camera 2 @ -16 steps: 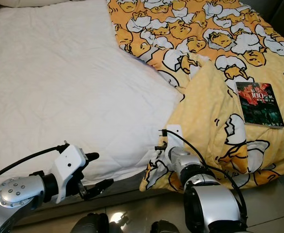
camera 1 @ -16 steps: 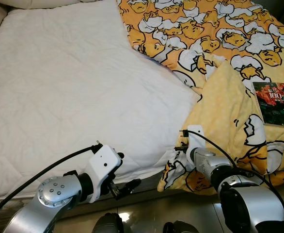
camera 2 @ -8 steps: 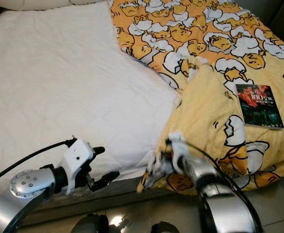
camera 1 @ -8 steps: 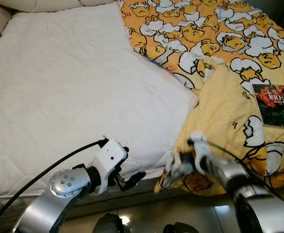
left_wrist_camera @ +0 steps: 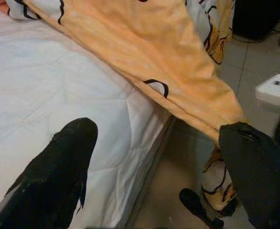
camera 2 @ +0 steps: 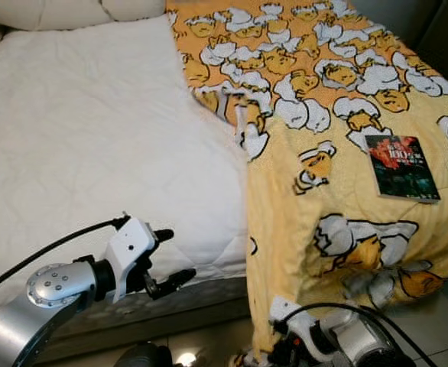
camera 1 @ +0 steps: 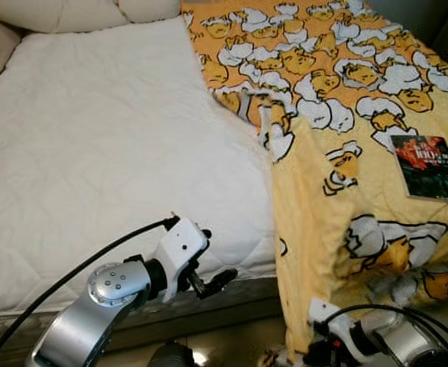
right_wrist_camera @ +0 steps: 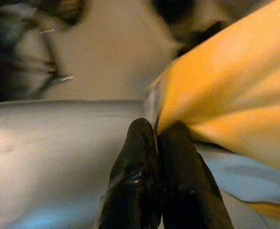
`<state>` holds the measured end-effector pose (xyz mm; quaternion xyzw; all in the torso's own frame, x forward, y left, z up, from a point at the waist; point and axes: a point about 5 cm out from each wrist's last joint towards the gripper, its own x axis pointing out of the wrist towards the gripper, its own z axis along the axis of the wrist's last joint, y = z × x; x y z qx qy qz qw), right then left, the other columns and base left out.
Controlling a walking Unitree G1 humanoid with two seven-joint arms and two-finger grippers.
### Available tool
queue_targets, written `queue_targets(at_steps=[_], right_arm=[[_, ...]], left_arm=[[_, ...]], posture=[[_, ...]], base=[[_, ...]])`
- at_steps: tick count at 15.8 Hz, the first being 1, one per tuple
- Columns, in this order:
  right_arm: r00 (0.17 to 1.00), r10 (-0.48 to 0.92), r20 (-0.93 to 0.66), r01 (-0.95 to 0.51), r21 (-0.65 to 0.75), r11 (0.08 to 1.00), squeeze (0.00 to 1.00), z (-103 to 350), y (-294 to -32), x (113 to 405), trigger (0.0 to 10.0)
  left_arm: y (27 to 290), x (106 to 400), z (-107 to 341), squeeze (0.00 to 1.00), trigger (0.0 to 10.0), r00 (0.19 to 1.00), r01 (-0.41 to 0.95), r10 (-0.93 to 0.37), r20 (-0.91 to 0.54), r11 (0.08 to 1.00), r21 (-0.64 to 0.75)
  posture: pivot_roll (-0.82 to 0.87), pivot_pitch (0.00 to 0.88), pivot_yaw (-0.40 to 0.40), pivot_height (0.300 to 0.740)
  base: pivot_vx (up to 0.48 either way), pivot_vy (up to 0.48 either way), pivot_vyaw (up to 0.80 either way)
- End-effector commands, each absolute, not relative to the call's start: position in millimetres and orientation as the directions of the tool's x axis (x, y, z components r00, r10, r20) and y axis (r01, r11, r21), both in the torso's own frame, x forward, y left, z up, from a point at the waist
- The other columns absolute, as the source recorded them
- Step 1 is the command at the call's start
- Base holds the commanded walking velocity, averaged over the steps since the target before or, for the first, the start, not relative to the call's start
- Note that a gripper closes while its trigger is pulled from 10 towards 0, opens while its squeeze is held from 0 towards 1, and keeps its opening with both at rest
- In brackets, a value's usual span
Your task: Clean up the room
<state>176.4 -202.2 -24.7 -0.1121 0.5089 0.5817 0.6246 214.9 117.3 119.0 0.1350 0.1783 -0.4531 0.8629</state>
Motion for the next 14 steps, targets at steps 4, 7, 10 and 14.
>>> queue_targets(at_steps=[4,7,10,14], right_arm=[[-0.246,0.539,-0.806,-0.846,0.45,0.285,0.51,-28,-201,163,10.0],[-0.157,0.489,-0.858,-0.851,0.369,0.373,1.0,-25,-204,172,10.0],[0.256,0.486,-0.835,-0.803,0.096,0.588,1.0,-13,-196,221,10.0],[0.654,0.509,-0.559,-0.606,0.016,0.795,1.0,28,-170,279,10.0]], left_arm=[[117,213,116,0.0,10.0,0.507,0.842,-0.742,-0.44,0.536,0.066],[117,213,115,0.0,10.0,0.503,0.845,-0.743,-0.442,0.531,0.068],[116,214,114,0.0,10.0,0.505,0.844,-0.741,-0.443,0.531,0.075],[117,214,114,0.0,10.0,0.506,0.845,-0.741,-0.442,0.529,0.081]], posture=[[0.0,0.086,0.035,0.74],[0.0,0.089,0.039,0.74],[0.0,0.093,0.042,0.74],[0.0,0.095,0.049,0.74]], base=[[0.0,0.0,0.0],[0.0,0.0,0.0],[0.0,0.0,0.0],[0.0,0.0,0.0]])
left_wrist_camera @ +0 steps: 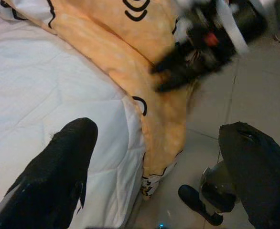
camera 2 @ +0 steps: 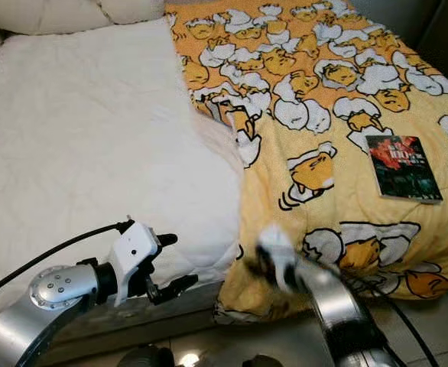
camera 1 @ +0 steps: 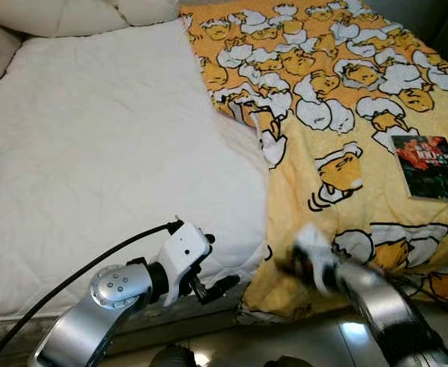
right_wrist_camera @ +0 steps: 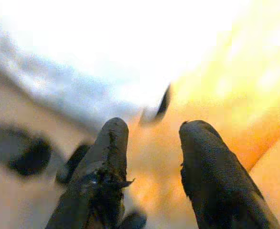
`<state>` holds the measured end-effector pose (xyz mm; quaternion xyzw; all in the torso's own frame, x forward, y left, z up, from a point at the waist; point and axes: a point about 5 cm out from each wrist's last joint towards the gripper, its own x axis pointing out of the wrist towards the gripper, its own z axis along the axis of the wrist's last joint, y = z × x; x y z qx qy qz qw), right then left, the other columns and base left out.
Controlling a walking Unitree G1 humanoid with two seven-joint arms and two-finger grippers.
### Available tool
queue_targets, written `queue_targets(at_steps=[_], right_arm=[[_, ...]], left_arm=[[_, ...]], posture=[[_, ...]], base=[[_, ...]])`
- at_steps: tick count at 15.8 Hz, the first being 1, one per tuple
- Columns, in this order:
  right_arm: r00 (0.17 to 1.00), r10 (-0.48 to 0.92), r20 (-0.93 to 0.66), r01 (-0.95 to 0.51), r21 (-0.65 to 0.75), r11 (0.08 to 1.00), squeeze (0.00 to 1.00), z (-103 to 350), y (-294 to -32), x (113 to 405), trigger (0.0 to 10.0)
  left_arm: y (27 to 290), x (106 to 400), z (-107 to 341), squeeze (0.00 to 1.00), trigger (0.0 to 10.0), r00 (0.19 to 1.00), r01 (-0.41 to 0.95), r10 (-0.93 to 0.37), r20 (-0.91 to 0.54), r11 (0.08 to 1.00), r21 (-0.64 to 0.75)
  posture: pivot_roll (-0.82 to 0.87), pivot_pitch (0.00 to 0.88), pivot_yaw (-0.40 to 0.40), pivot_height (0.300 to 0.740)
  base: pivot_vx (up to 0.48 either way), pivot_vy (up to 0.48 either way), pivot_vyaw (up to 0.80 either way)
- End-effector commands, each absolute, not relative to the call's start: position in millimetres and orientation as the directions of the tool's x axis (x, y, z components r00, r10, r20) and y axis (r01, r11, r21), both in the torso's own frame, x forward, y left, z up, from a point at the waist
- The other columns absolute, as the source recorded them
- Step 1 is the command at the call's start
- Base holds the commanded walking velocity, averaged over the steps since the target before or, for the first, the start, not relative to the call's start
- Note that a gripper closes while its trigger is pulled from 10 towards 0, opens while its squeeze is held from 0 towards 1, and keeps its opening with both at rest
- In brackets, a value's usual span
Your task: Clean up the room
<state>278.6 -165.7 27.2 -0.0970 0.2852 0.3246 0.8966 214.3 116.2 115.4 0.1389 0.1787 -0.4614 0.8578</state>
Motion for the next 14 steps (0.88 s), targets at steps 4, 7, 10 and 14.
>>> queue_targets(at_steps=[4,7,10,14], right_arm=[[0.842,0.291,-0.454,-0.386,-0.13,0.913,1.0,44,-156,318,10.0],[0.852,0.208,-0.481,-0.289,-0.101,0.952,1.0,41,-140,330,10.0],[0.834,0.211,-0.51,-0.272,-0.047,0.961,1.0,38,-120,335,10.0],[0.789,0.099,-0.607,-0.281,-0.213,0.936,0.0,32,-113,336,10.0]], left_arm=[[117,215,117,0.0,10.0,0.513,0.843,-0.74,-0.435,0.53,0.092],[119,213,120,0.0,10.0,0.525,0.836,-0.733,-0.432,0.54,0.1],[122,207,123,0.0,10.0,0.536,0.829,-0.728,-0.429,0.55,0.101],[126,195,125,0.0,10.0,0.522,0.834,-0.725,-0.45,0.545,0.088]], posture=[[0.02,0.098,0.051,0.74],[0.04,0.108,0.049,0.74],[0.06,0.134,0.049,0.74],[0.1,0.202,0.048,0.74]], base=[[0.0,0.0,0.0],[0.0,0.0,0.0],[0.0,0.0,0.0],[0.0,0.0,0.0]])
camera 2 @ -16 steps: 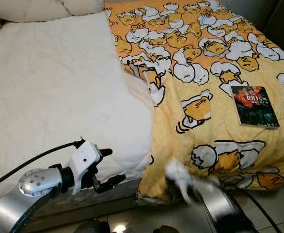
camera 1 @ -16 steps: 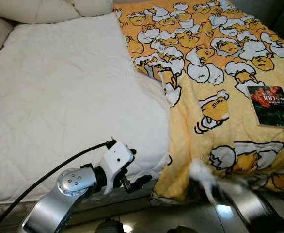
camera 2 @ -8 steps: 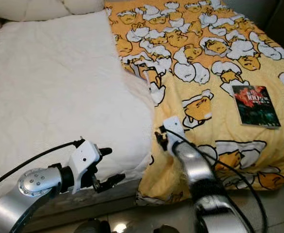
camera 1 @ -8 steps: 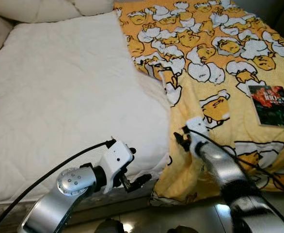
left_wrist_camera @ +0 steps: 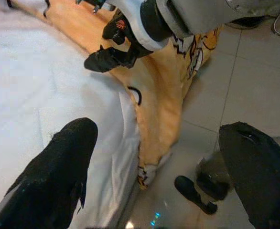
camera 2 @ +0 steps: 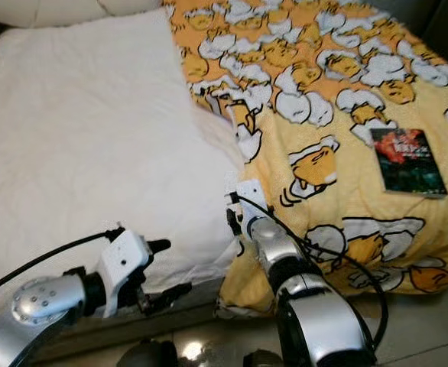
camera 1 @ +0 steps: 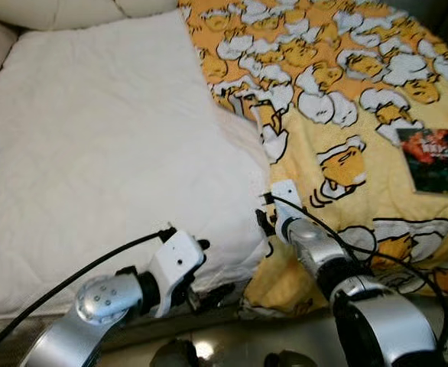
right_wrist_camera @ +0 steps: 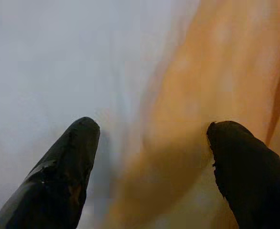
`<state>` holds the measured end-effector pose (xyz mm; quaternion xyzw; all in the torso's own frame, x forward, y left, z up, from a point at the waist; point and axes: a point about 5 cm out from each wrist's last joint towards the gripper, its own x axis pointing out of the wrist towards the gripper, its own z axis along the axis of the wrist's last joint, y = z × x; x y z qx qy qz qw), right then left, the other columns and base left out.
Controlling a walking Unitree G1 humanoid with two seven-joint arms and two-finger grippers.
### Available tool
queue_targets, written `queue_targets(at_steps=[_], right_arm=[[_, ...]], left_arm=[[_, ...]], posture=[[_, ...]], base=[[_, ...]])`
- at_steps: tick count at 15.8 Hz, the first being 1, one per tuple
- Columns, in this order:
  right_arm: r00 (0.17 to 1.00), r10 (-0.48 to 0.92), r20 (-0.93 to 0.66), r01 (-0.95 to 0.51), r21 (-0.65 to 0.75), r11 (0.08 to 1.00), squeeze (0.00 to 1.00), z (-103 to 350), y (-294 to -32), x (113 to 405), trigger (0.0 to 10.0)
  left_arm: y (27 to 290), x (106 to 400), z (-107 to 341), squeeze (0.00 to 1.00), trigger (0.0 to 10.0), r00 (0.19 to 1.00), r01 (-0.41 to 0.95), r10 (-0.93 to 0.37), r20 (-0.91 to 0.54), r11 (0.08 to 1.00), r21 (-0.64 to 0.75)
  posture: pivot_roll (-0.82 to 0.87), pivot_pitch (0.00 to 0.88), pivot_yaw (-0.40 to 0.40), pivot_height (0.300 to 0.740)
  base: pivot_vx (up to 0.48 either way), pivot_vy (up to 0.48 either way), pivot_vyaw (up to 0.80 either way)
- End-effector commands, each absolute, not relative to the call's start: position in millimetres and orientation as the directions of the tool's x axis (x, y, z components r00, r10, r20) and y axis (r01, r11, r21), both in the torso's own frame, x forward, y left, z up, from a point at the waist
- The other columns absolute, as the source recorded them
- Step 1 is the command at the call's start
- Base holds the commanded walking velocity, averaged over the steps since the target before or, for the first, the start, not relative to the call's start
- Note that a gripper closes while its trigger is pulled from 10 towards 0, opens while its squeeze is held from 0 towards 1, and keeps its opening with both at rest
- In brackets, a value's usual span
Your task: Clean up the room
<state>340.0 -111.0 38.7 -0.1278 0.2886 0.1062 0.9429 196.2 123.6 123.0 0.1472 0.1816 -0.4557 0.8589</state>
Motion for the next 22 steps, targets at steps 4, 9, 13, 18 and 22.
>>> queue_targets(at_steps=[4,9,13,18,22], right_arm=[[0.741,0.068,-0.668,-0.322,-0.265,0.909,0.0,20,-116,326,4.2],[0.751,0.076,-0.656,-0.302,-0.239,0.923,0.0,23,-119,329,0.0],[0.746,0.11,-0.656,-0.319,-0.209,0.924,0.0,23,-117,329,0.0],[0.735,0.146,-0.662,-0.339,-0.172,0.925,0.0,21,-117,327,0.0],[0.723,0.238,-0.649,-0.389,-0.098,0.916,0.0,22,-111,326,0.0]], left_arm=[[129,190,125,0.0,10.0,0.526,0.826,-0.71,-0.468,0.556,0.085],[126,192,126,0.0,10.0,0.536,0.82,-0.708,-0.46,0.567,0.084],[124,195,125,0.0,10.0,0.538,0.82,-0.71,-0.454,0.565,0.087],[123,198,125,0.0,10.0,0.531,0.827,-0.716,-0.454,0.555,0.091],[123,202,120,0.0,10.0,0.524,0.831,-0.714,-0.465,0.549,0.093]], posture=[[0.12,0.228,0.032,0.74],[0.11,0.222,0.028,0.74],[0.1,0.211,0.026,0.74],[0.09,0.201,0.029,0.74],[0.07,0.182,0.037,0.74]], base=[[0.0,0.0,0.0],[0.0,0.0,0.0],[0.0,0.0,0.0],[0.0,0.0,0.0],[0.0,0.0,0.0]])
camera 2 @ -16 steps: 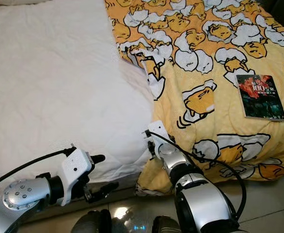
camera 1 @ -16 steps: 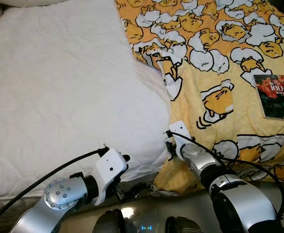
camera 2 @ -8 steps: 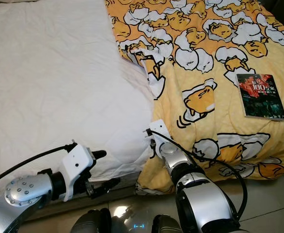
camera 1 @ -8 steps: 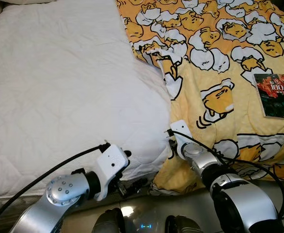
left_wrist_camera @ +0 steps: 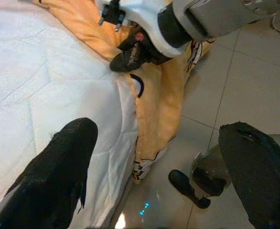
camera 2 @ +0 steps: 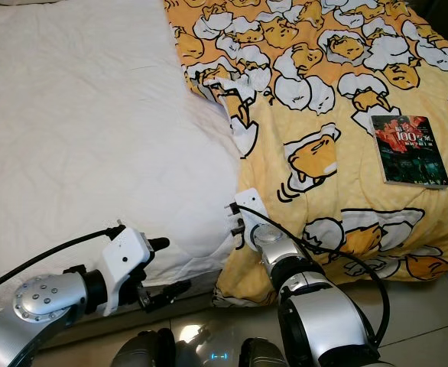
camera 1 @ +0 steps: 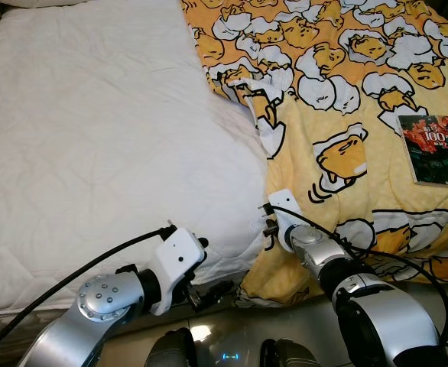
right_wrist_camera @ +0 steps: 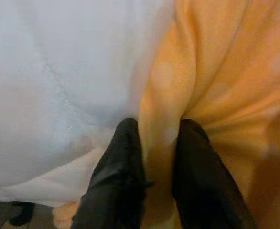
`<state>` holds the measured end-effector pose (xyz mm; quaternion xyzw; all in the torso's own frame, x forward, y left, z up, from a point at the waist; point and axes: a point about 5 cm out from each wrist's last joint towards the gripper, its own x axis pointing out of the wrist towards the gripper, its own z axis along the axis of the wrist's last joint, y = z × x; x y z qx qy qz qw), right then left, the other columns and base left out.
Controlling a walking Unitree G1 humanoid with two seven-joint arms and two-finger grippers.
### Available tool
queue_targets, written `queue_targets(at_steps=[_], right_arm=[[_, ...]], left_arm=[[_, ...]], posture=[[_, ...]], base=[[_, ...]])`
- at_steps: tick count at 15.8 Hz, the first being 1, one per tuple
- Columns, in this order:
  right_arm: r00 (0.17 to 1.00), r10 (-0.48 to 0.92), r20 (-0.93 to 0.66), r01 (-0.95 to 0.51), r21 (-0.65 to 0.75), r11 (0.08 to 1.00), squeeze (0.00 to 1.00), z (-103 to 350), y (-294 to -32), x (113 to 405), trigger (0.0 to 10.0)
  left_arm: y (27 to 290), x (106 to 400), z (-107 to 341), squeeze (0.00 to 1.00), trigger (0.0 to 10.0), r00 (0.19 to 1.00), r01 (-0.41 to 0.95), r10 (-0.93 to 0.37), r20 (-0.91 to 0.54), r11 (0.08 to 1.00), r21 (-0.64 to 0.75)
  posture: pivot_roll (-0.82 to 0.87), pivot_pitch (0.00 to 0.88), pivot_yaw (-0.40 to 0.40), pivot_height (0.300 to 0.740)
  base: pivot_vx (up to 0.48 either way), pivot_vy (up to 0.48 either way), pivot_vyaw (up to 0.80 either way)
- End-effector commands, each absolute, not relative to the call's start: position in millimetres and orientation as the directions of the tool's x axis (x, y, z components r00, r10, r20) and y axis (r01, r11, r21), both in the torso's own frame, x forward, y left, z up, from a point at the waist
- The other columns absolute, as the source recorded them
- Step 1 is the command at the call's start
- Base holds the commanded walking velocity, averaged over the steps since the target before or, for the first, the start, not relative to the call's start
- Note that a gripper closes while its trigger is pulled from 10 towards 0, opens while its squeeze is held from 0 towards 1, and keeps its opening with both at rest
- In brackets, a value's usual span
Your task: Clean up the room
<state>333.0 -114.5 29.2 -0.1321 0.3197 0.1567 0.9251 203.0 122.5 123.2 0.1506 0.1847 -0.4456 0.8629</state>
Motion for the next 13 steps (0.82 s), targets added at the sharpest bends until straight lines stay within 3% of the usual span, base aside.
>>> queue_targets(at_steps=[1,7,10,13], right_arm=[[0.717,0.254,-0.649,-0.402,-0.087,0.912,0.0,22,-110,326,0.0],[0.532,0.519,-0.669,-0.651,0.069,0.756,0.0,10,-116,307,0.0],[0.396,0.657,-0.642,-0.75,0.186,0.634,0.0,6,-119,292,0.0],[0.206,0.754,-0.623,-0.825,0.304,0.477,0.0,-5,-115,267,0.0]], left_arm=[[123,202,120,0.0,10.0,0.525,0.83,-0.713,-0.465,0.55,0.094],[120,208,117,0.0,10.0,0.521,0.834,-0.718,-0.461,0.543,0.097],[124,207,114,0.0,10.0,0.513,0.838,-0.715,-0.475,0.538,0.096],[124,207,112,0.0,10.0,0.498,0.848,-0.718,-0.486,0.522,0.097]], posture=[[0.07,0.18,0.038,0.74],[0.04,0.156,0.049,0.74],[0.02,0.152,0.056,0.74],[0.02,0.15,0.066,0.74]], base=[[0.0,0.0,0.0],[0.0,0.0,0.0],[0.0,0.0,0.0],[0.0,0.0,0.0]])
